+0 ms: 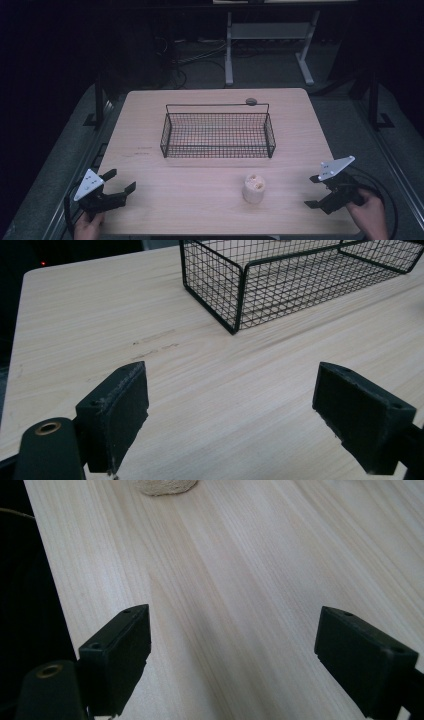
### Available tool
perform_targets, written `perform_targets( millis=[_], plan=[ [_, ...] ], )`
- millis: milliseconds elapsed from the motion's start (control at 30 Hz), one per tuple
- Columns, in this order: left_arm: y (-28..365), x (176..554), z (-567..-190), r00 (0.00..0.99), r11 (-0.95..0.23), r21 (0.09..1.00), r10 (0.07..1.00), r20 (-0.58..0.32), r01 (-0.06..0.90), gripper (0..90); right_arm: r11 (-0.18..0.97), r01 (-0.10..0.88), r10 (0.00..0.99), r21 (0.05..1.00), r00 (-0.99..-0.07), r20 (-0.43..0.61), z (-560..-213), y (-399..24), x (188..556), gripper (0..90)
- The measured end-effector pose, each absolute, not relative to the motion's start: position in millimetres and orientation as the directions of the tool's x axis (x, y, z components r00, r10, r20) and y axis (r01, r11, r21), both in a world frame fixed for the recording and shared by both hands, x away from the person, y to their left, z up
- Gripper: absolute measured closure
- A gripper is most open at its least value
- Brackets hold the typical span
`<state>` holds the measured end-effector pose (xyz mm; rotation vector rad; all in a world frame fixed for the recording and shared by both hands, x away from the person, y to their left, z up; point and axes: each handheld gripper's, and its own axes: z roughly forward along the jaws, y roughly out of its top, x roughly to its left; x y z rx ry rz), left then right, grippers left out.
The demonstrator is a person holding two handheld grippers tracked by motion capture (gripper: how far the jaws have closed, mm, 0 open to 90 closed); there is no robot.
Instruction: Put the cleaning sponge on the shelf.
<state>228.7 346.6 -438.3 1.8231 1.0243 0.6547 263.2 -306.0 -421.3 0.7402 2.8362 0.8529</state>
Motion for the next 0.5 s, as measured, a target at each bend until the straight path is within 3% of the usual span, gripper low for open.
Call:
perform_targets(
  millis=[500],
  plan=[
    [345,227,-439,0.521,-0.241,0.896,0.853,0.013,0.373,13.9,0.767,0.392,0.445,0.509,-0.895,0.019,-411,-289,272,14.5]
  ],
)
